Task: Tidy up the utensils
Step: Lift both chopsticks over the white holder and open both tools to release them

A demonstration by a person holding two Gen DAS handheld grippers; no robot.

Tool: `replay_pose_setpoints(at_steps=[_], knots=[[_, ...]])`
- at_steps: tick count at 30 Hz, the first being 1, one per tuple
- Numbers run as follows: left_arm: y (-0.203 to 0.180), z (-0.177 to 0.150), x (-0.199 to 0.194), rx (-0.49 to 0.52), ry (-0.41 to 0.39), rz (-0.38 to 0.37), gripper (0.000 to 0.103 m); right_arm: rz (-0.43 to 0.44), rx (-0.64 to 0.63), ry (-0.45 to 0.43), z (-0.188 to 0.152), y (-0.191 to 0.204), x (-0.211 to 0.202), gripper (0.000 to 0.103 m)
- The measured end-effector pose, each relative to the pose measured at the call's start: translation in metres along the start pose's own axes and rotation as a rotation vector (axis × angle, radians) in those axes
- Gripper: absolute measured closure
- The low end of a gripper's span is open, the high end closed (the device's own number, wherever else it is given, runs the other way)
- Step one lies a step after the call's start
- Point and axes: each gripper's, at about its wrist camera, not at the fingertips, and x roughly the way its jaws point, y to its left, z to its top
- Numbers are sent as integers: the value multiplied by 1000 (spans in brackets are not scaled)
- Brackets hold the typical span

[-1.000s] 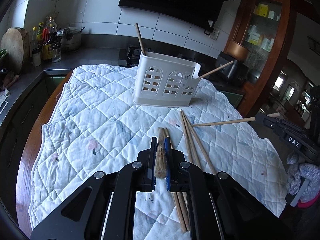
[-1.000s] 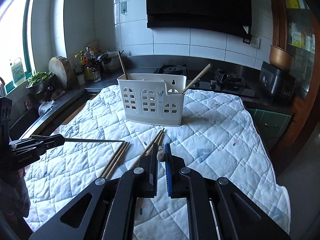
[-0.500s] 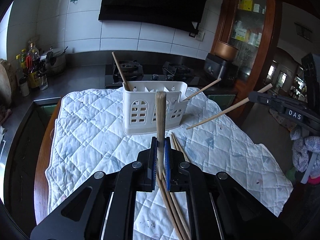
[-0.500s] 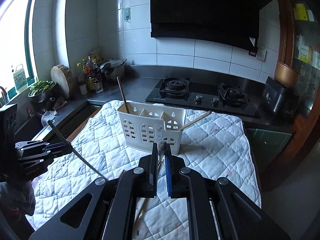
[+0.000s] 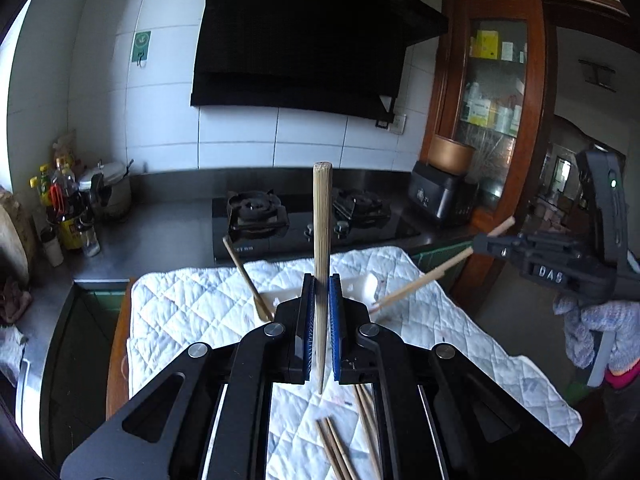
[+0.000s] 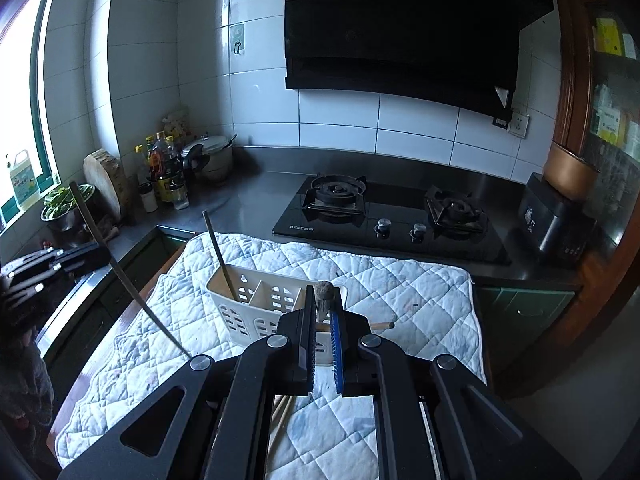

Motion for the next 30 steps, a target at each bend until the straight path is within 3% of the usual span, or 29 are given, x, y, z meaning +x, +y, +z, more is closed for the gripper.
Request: replay_pose_setpoints(at_steps=[7, 18, 25, 30], knots=[[2, 46, 22, 7, -91, 59, 97, 13, -12, 67, 9, 1, 38, 96], [35, 44, 88, -103, -54, 78, 97, 25, -47, 109, -1, 5, 67, 96], [41, 46, 93, -107, -69, 76, 97, 32, -49, 105, -1, 4, 74, 96], [38, 59, 82, -102, -124, 71, 97, 38, -53, 104, 2, 6, 76, 96]])
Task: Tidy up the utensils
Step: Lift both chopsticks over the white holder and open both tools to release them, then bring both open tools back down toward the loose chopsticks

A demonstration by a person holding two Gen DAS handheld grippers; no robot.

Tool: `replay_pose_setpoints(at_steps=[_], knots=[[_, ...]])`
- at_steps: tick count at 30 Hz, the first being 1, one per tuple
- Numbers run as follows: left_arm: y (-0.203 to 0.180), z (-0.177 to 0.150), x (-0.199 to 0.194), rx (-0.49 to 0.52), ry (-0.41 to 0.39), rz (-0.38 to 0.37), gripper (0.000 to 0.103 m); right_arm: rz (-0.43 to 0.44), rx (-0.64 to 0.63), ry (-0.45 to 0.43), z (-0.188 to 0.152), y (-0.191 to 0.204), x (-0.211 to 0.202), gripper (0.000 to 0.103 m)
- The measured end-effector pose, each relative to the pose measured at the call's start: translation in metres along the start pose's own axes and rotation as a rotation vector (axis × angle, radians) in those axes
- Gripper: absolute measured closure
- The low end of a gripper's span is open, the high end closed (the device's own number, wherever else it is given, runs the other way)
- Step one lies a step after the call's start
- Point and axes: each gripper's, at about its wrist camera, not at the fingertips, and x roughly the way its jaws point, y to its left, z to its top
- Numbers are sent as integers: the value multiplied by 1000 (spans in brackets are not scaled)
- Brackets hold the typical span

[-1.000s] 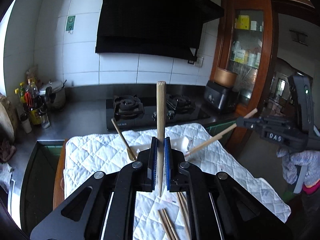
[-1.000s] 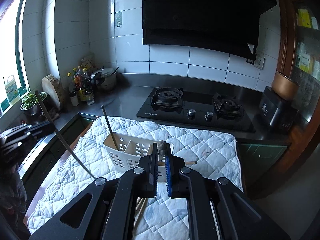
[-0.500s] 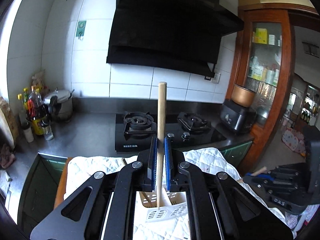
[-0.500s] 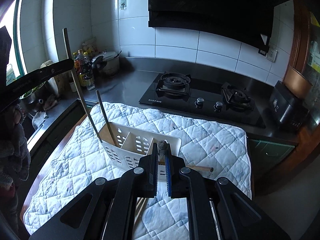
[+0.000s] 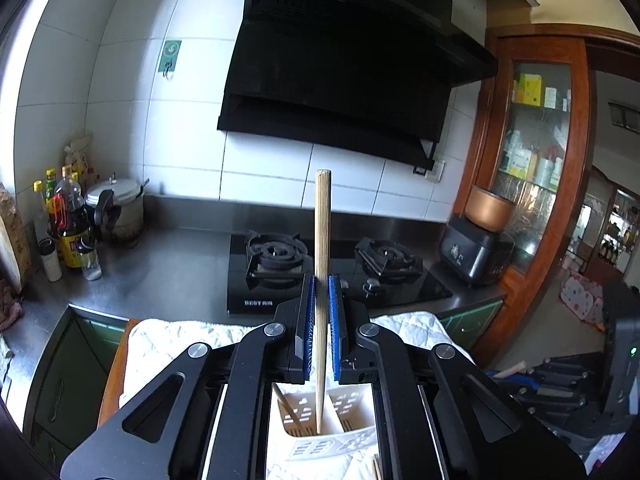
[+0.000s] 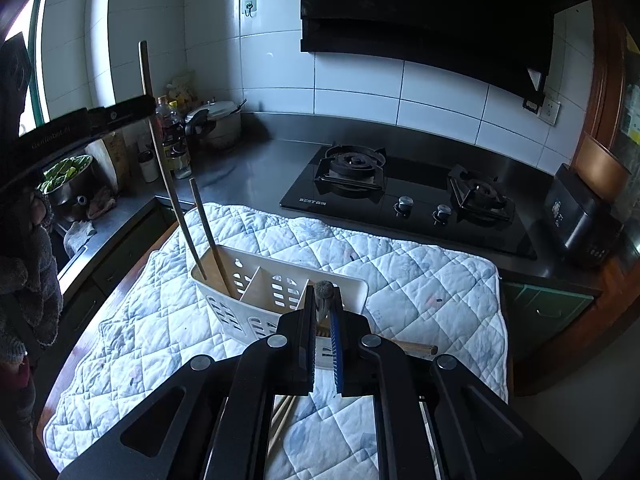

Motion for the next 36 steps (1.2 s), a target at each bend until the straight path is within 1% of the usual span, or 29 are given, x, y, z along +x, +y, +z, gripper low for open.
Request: replay_pose_setpoints(at_steps=[2, 4, 8, 13, 17, 19, 22, 23, 24, 25, 26, 27, 28, 30, 32, 35, 36], knots=[[-3, 3, -1, 8, -23, 6, 97, -2, -4, 6, 0, 0, 2, 96], [-4, 2, 2, 8, -26, 10, 97, 0, -2, 11, -1, 0, 5, 96], [1, -9, 15, -11, 1, 20, 97, 2, 1, 26, -4, 0, 9, 96], [15, -27, 30, -47, 57, 1, 97, 6, 3, 39, -8, -2, 13, 96], [16, -41, 37, -30, 96, -4, 97, 13, 17, 37, -11, -4, 14, 96], [14, -46, 37, -23, 106, -3, 94, 14, 21, 34, -11, -4, 14, 96], [12, -49, 36, -18, 118, -7, 94, 21, 27, 15, -12, -4, 9, 93], [11, -49, 34, -17, 119, -7, 93, 21, 28, 4, -12, -4, 5, 86], [11, -49, 31, -16, 117, -9, 92, 21, 29, -6, -12, -3, 2, 77], [11, -49, 28, -17, 114, -8, 88, 19, 31, -18, -13, -3, -3, 74], [11, -48, 24, -18, 110, -4, 78, 14, 29, -28, -13, -1, -8, 73], [10, -48, 19, -19, 105, -2, 71, 10, 25, -37, -14, 0, -13, 73], [9, -49, 14, -18, 100, 0, 70, 7, 23, -47, -16, 2, -18, 73], [8, -50, 1, -22, 95, -3, 70, 6, 22, -65, -19, 5, -29, 65], [8, -54, -12, -28, 95, -8, 70, -2, 11, -85, -26, 10, -41, 63], [7, -61, -36, -35, 91, -2, 64, -18, -4, -109, -40, 17, -57, 54], [7, -64, -43, -40, 91, -6, 64, -29, -12, -116, -46, 21, -62, 53]])
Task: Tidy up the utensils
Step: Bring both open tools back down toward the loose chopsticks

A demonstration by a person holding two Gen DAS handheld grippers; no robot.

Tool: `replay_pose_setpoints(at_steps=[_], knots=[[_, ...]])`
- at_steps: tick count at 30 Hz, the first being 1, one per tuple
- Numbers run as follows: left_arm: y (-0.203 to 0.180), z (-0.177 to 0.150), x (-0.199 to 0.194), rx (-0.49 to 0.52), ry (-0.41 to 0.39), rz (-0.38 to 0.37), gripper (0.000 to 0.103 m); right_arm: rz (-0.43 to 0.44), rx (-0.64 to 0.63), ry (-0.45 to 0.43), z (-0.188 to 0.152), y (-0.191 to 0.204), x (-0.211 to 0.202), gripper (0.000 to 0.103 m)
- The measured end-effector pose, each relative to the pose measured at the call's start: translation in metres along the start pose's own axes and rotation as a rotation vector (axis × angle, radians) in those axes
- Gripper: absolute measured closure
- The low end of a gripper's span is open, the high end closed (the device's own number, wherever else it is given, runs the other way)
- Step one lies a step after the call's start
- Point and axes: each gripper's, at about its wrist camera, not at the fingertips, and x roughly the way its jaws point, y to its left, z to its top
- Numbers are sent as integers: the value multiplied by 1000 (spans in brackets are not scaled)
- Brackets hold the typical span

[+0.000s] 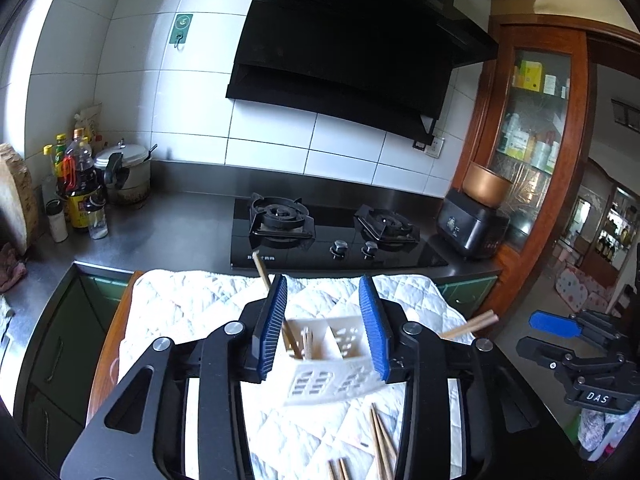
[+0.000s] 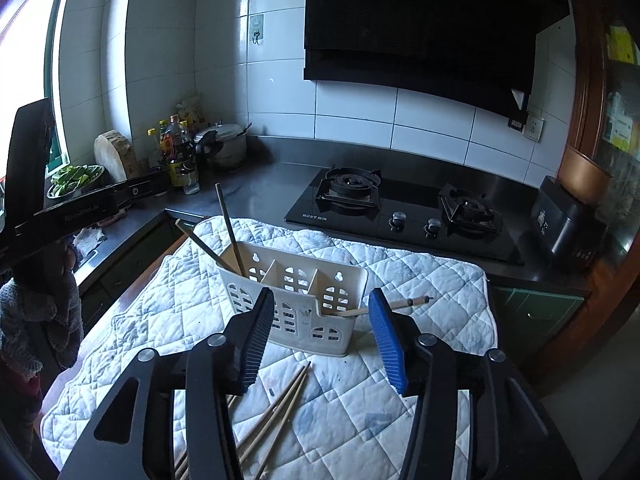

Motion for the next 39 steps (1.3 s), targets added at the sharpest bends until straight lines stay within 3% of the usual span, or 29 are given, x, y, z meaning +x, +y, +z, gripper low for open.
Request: replay_pose_setpoints(at_steps=[2, 9, 19, 28, 39], knots=[[-1, -11, -16, -2, 2, -4, 63, -7, -14, -8, -12, 6, -11, 52], [0, -60, -65, -24, 19, 2, 46, -12, -26, -11, -65, 24, -35, 41], [6, -134, -110, -56, 59, 41, 38, -32, 0, 48, -156, 50, -30, 41], [25, -191, -121, -97, 138, 103, 38, 12, 96, 149, -210, 66, 3, 57], [49, -228, -128, -154, 199, 163, 37, 21, 159, 225, -228, 73, 42, 77]])
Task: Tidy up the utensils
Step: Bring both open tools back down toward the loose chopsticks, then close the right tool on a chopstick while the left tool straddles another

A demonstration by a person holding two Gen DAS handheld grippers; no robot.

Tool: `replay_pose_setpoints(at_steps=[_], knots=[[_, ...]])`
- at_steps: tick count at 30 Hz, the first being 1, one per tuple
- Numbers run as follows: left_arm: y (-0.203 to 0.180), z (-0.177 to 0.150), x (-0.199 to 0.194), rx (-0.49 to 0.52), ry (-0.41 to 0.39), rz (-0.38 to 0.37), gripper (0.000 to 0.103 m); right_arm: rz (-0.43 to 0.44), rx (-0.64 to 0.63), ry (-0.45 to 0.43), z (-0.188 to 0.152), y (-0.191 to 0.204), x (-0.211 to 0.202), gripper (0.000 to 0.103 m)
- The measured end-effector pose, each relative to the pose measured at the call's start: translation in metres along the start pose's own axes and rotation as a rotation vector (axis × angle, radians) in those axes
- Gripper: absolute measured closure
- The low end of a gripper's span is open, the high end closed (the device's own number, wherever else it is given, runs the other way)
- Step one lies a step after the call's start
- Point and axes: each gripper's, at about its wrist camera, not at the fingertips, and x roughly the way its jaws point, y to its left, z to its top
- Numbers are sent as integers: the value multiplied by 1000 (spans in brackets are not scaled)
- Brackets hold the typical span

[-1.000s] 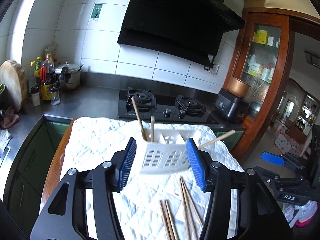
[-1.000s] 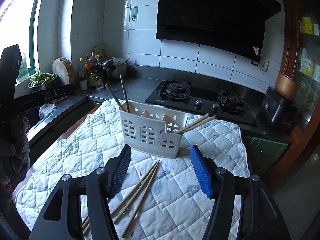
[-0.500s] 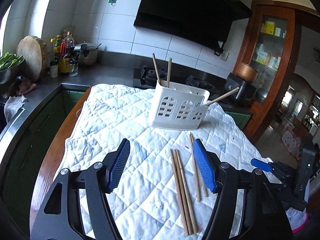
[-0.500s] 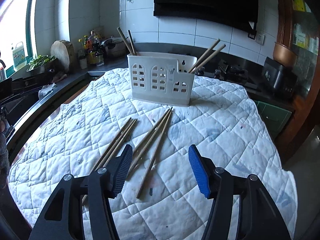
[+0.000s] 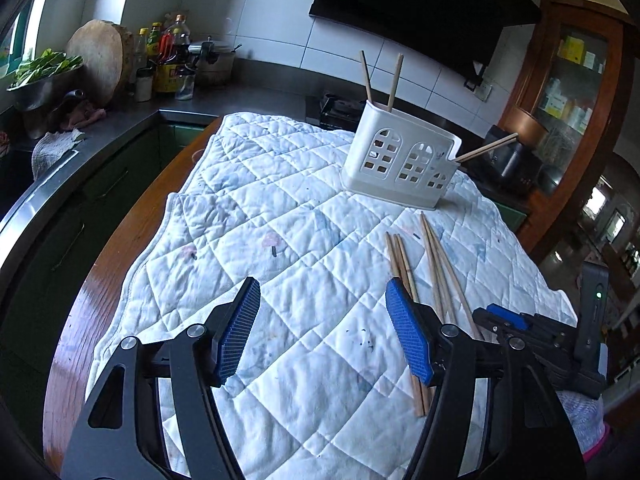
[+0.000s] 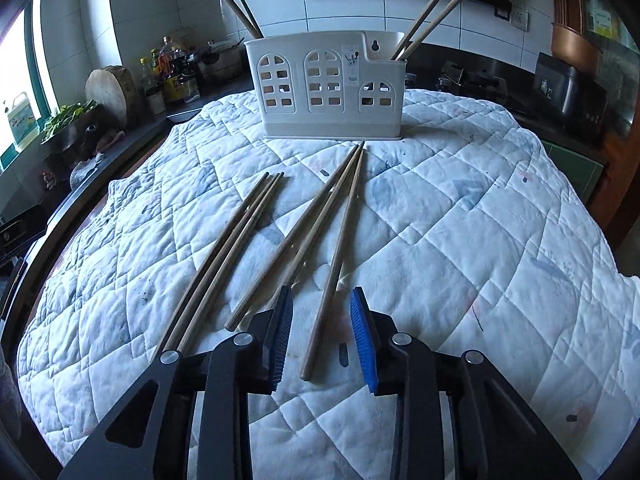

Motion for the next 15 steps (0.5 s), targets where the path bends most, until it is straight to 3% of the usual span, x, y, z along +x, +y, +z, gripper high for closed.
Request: replay_pose_setpoints(at_steps=[15], knots=[[-1, -21, 15, -11, 68, -20, 37, -12, 34, 52, 6, -2, 30, 89]])
